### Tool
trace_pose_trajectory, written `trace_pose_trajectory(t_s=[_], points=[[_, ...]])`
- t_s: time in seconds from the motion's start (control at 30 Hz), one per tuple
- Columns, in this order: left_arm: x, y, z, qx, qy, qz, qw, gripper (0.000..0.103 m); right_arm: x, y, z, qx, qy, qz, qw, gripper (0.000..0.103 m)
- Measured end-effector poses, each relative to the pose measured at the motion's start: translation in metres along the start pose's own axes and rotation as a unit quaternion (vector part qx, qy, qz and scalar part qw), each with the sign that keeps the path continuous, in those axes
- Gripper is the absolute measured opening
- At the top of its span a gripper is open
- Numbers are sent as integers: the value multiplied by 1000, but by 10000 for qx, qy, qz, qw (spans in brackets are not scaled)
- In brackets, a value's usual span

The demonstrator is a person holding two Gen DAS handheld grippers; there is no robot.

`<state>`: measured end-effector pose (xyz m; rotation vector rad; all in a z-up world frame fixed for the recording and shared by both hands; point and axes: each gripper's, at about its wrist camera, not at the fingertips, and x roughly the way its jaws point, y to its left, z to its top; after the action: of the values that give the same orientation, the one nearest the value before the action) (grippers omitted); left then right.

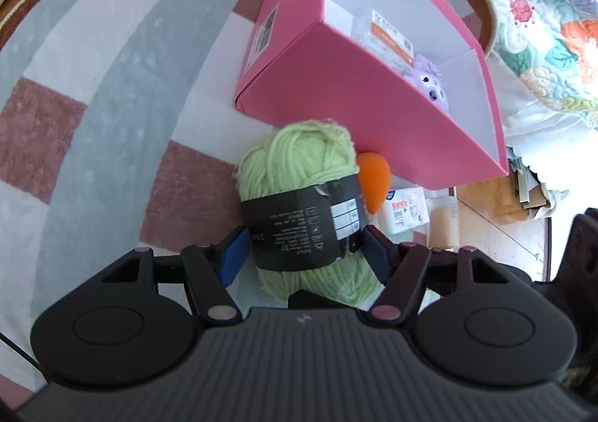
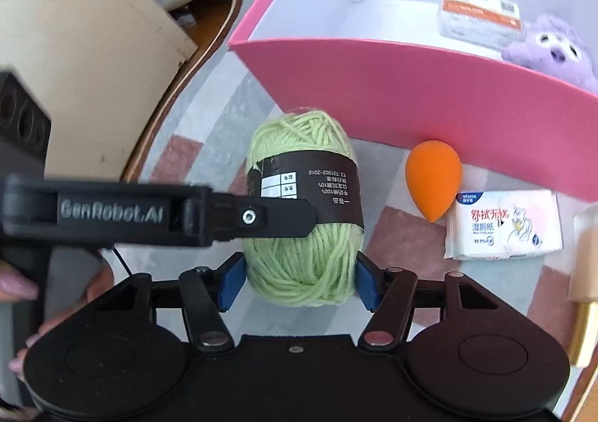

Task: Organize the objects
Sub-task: 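Lift the green yarn ball with the left tool, then carry the yarn ball over the pink box and lower it inside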

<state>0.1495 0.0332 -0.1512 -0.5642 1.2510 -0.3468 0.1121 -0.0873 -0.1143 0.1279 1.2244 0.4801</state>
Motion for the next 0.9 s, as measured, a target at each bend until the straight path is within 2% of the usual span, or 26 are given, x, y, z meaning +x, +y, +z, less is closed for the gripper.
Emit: trace_pose_trajectory(t_s=[0.13, 0.2, 0.27, 0.53, 0.7, 0.9], points=[[-5, -15, -7, 478, -75, 100, 9988, 56, -2, 16, -10, -552, -153, -207, 9981, 66], [-13, -23, -11, 612, -147, 129, 9979, 55, -7, 19, -12, -708, -222, -232, 9970, 60], [-25, -30, -15, 745, -256, 113, 9968, 54, -17, 21, -15, -850, -326, -236, 9956, 59], [-66, -69, -31, 1364, -659, 244, 9882, 54, -64, 34, -28, -1103, -691, -243, 9912, 59], [-90, -86, -18, 1386, -857, 105, 9866, 54, -88, 43, -20, -1197, -996, -276, 9874, 61], [-113, -117, 14, 1703, -1007, 89, 9802, 54, -124, 44, 0, -1225, -1539, -328, 9799, 62]])
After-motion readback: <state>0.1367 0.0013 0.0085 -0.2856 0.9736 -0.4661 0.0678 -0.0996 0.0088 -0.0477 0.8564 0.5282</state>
